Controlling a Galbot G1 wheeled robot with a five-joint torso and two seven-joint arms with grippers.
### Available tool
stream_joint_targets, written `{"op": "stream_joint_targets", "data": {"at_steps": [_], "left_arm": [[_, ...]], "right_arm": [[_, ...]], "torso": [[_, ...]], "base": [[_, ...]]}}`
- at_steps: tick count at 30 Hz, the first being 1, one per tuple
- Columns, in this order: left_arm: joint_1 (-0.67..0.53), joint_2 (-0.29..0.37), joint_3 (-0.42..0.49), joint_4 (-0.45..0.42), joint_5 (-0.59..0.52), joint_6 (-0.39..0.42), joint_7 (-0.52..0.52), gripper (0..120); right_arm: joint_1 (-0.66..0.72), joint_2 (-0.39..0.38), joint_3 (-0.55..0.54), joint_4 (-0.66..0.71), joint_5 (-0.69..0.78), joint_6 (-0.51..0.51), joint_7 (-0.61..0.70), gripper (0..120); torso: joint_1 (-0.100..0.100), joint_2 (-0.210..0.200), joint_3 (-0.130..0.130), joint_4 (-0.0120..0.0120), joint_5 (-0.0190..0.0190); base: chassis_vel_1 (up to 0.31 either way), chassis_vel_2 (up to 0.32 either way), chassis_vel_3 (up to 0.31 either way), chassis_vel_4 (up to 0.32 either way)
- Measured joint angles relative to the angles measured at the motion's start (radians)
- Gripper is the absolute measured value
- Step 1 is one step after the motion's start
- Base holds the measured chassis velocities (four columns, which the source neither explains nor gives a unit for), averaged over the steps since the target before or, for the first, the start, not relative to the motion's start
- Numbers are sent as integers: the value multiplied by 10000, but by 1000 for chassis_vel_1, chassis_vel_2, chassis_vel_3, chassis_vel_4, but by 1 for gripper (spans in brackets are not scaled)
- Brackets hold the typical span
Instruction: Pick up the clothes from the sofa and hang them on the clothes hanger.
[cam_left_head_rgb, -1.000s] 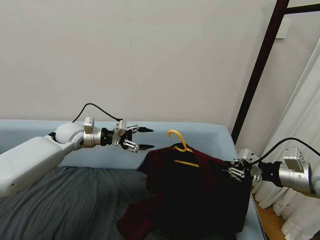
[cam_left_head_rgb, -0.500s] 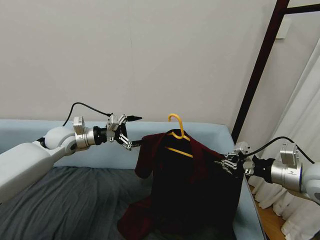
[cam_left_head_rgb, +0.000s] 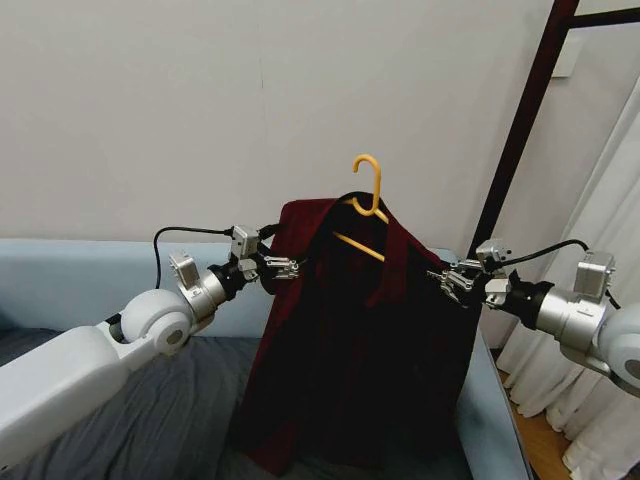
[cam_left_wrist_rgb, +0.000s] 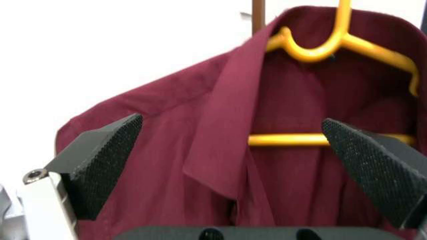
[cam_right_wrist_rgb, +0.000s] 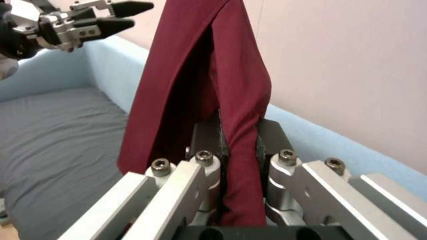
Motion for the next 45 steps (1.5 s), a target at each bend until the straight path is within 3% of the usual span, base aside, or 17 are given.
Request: {"op": "stream_joint_targets", "data": {"at_steps": [16,21,32,35,45], "left_arm": [[-281,-1128,459,34,254,176,-1365,92],[-323,-1257,509,91,324,174,-1625,82],[-235,-1261,454,10,348,124,-1639,44],[-360,-1311,491,5,358,122,-1665,29],[-761,-1316,726,-321,297,119,-1702,0]], "right_arm": [[-108,199,242,393,434,-201,512,7],[-125,200,256,476,518,-221,584,7],[-109,203,235,662,601,-260,701,7],[-115,203,221,693,602,-282,735,7],[-19,234,165,622,717,-286,942,7]], "torso": [[1,-1,1,-2,0],[0,-1,1,0,1],[1,-1,1,1,0],[0,-1,1,0,0],[1,-1,1,0,1]], "base": [[0,0,0,0],[0,0,0,0],[0,0,0,0],[0,0,0,0],[0,0,0,0]]}}
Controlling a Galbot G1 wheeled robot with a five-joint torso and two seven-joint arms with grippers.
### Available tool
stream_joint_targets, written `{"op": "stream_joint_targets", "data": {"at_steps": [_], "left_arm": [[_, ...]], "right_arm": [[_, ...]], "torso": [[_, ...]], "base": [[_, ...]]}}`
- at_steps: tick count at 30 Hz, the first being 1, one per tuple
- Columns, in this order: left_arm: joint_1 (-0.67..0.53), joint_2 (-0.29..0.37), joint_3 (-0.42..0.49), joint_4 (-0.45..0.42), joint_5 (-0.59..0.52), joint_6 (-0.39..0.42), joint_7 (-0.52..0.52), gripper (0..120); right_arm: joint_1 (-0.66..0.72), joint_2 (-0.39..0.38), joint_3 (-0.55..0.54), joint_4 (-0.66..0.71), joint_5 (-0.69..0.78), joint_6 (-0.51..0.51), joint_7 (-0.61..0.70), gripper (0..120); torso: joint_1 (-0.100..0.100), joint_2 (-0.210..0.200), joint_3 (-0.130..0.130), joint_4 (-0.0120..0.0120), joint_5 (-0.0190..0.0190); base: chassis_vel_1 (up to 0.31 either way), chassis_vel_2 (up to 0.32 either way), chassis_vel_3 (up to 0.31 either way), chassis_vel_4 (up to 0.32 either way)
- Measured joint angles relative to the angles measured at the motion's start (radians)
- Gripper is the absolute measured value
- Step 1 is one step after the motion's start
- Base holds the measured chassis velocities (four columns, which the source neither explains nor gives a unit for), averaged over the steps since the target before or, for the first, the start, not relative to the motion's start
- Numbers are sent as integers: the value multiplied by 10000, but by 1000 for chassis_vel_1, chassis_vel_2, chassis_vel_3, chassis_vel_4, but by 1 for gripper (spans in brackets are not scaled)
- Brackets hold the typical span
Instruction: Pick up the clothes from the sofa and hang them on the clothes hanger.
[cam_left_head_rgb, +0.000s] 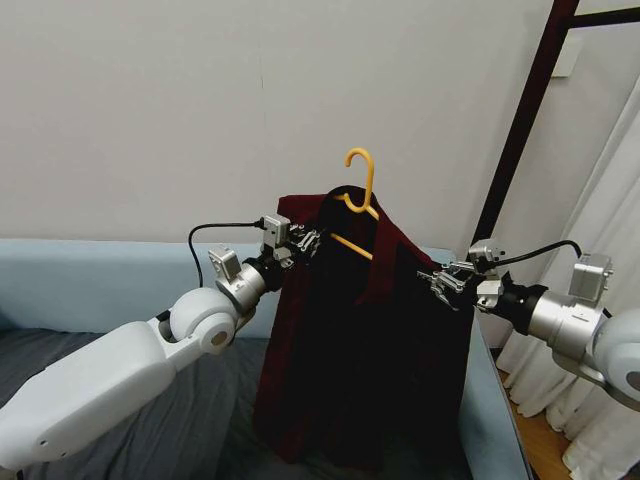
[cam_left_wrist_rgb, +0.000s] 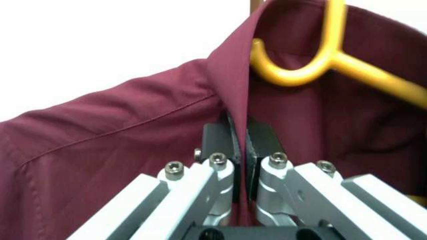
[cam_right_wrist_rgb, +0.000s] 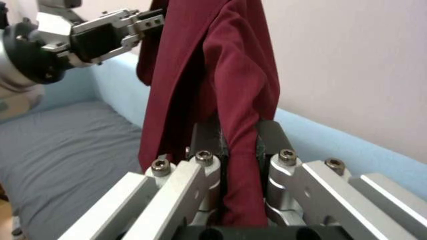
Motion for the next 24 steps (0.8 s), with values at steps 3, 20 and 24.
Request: {"op": "stream_joint_targets", "data": {"at_steps": [3,20,24], "left_arm": [[-34,22,32,-125,-16,13,-14,0],[292,103,-174,-915,-72,466,-1012,3],[607,302,-425,-1204,85,854,-1440,23]], "right_arm": [[12,-10,0,-7,54,0,43,7],[83,34,-86,0,139,4,162,7],[71,129,-87,53,139,12,281,7]], "torso": [[0,0,0,0,0],[0,0,0,0,-2],[0,0,0,0,-1]], "base": [[0,0,0,0],[0,0,0,0],[0,0,0,0]]}}
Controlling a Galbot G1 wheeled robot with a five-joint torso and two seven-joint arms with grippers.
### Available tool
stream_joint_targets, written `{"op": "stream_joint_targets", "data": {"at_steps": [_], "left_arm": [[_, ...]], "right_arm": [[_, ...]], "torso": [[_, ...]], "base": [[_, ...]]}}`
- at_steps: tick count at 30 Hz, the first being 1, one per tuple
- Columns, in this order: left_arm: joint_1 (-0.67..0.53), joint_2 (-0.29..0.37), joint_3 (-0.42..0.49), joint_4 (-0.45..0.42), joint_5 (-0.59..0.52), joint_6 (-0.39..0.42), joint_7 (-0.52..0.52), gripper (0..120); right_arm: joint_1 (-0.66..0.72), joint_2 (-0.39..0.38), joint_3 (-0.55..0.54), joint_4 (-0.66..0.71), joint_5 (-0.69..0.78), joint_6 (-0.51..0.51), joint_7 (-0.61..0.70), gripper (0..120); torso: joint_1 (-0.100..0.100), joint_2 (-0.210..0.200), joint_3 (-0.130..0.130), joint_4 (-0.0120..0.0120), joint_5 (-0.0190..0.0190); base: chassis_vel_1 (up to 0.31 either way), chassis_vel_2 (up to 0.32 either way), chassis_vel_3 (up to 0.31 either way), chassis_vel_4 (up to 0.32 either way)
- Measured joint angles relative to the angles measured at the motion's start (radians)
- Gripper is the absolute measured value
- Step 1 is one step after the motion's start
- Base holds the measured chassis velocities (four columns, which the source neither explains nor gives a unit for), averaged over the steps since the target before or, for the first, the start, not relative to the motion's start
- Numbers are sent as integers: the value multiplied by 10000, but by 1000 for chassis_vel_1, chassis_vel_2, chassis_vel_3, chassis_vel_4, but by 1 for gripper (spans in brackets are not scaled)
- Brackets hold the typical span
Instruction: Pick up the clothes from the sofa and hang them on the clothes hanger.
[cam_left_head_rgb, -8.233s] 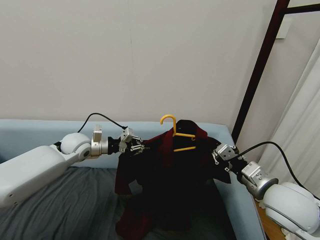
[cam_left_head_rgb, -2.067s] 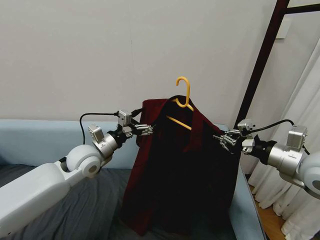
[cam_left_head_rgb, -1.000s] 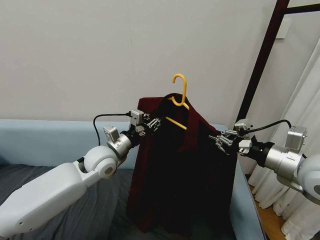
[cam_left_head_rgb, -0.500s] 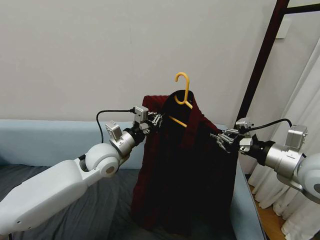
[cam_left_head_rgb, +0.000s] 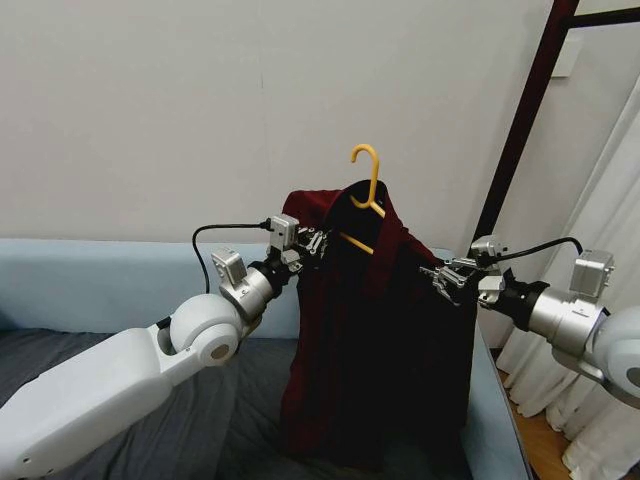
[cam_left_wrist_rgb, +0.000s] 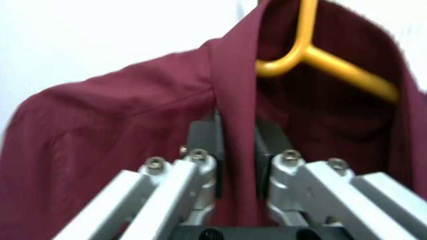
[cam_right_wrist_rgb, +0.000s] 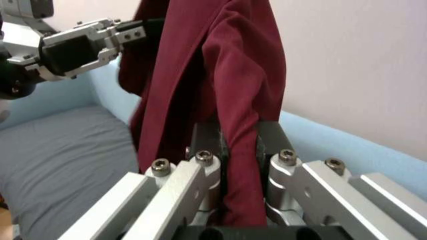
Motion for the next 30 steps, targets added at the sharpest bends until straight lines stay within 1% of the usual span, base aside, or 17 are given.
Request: {"op": "stream_joint_targets", "data": {"at_steps": [2,3,6,9,10,12,13,14,17,18,20,22,23,24,27,28,30], "left_arm": [[54,55,-52,-105,37,133,-197,26],[103,118,-93,-214,76,269,-434,32],[177,189,-168,-360,102,416,-729,39],[396,297,-354,-589,106,598,-1071,54],[396,297,-354,-589,106,598,-1071,54],[768,393,-627,-749,74,670,-1195,63],[1007,476,-808,-787,76,686,-1110,70],[1007,476,-808,-787,76,686,-1110,70],[1639,671,-1352,-789,81,520,-441,84],[1639,671,-1352,-789,81,520,-441,84],[2022,751,-1725,-788,63,290,-88,93],[2349,822,-2108,-870,18,110,148,96],[3014,960,-2750,-1082,-25,-131,439,104],[3014,960,-2750,-1082,-25,-131,439,104],[4246,1101,-3822,-1521,-113,-267,460,110],[4246,1101,-3822,-1521,-113,-267,460,110],[5460,1124,-4607,-1704,82,-365,421,113]], "right_arm": [[-9,29,-1,21,-1,0,41,7],[-25,68,-3,45,-2,0,84,7],[-59,127,-3,75,-2,1,165,7],[-124,192,-3,116,-29,0,256,7],[-124,192,-3,116,-29,0,256,7],[-185,252,-3,126,-122,0,331,7],[-217,284,-3,126,-169,2,348,7],[-217,284,-3,126,-169,2,348,7],[-284,360,-24,123,-245,2,346,7],[-284,360,-24,123,-245,2,346,7],[-293,410,-58,85,-309,2,340,7],[-294,449,-70,51,-343,1,340,7],[-294,549,-87,-48,-407,2,357,7],[-294,549,-87,-48,-407,2,357,7],[-314,761,-157,-192,-730,12,424,7],[-314,761,-157,-192,-730,12,424,7],[-434,1008,-182,-239,-970,51,559,7]], "torso": [[0,0,0,0,0],[0,-1,0,1,0],[0,0,0,0,0],[0,0,0,-1,0],[0,0,0,-1,0],[0,0,0,-1,1],[0,0,0,-1,0],[0,0,0,-1,0],[0,0,0,1,0],[0,0,0,1,0],[0,0,0,0,-3],[0,0,0,-3,1],[0,0,0,-2,1],[0,0,0,-2,1],[0,0,-1,-1,1],[0,0,-1,-1,1],[0,0,0,3,-2]], "base": [[0,0,0,0],[0,0,0,0],[0,0,0,0],[0,0,0,0],[0,0,0,0],[0,0,0,0],[0,0,0,0],[0,0,0,0],[0,0,0,0],[0,0,0,0],[0,0,0,0],[0,0,0,0],[0,0,0,0],[0,0,0,0],[0,0,0,0],[0,0,0,0],[0,0,0,0]]}}
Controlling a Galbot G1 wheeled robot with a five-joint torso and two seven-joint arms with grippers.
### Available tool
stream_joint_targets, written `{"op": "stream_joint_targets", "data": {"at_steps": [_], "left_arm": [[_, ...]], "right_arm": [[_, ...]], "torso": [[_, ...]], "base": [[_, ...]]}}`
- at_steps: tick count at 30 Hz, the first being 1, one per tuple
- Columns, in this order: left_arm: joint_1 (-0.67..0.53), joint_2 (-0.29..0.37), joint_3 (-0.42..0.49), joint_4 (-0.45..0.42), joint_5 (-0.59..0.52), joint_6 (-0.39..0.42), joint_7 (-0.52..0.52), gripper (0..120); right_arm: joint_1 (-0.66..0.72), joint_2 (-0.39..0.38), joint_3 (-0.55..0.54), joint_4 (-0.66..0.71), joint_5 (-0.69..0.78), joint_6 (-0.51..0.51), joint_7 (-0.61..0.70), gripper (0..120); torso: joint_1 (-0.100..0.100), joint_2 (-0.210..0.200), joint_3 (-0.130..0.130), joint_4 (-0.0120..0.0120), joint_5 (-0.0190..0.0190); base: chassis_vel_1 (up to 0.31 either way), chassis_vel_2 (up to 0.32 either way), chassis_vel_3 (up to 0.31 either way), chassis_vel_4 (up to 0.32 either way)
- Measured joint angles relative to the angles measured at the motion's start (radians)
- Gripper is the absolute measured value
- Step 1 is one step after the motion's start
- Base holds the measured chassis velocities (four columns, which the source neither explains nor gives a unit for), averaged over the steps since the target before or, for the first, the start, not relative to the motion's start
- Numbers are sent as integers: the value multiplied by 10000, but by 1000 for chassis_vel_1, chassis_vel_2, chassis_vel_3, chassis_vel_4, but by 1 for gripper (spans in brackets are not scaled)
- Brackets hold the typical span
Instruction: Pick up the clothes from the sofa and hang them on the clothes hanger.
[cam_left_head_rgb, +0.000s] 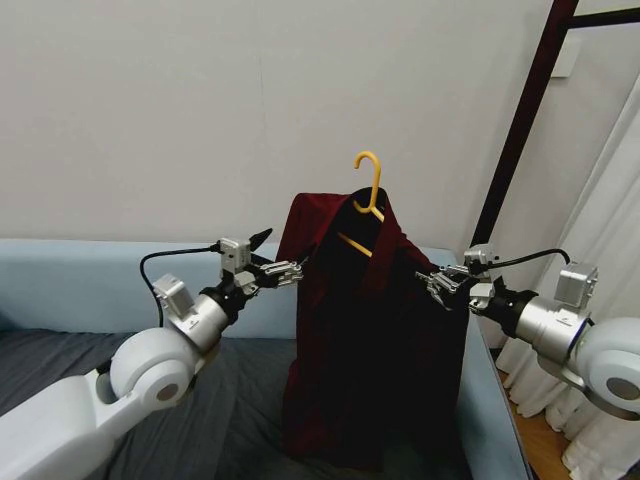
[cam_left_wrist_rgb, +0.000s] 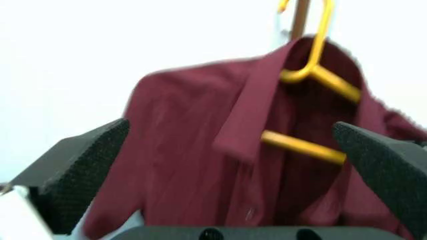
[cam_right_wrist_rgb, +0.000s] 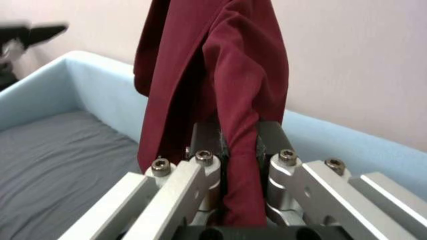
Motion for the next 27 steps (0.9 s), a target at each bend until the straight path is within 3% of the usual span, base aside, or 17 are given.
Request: {"op": "stream_joint_targets", "data": {"at_steps": [6,11,16,21,27], "left_arm": [[1361,-211,-788,325,809,-440,-226,115],[2618,-720,-1617,976,1769,-940,-275,112],[4653,-1598,-2695,1481,2600,-1574,23,102],[6382,-2554,-3689,1586,3908,-2255,354,100],[7895,-3536,-4250,1779,5011,-2889,848,100]], "right_arm": [[-337,561,115,120,-189,40,858,7],[-786,775,829,423,-21,-708,1822,7],[-1549,936,2032,863,-290,-1335,2487,7],[-2016,1221,2668,1271,-903,-1612,2523,7],[-2781,1633,3330,1471,-1675,-1633,2623,7]], "torso": [[0,0,0,-3,2],[1,0,0,-3,2],[1,0,0,-5,4],[0,0,-1,1,4],[1,0,-1,-3,6]], "base": [[0,0,0,0],[0,0,0,0],[0,0,0,0],[0,0,0,0],[0,0,0,0]]}}
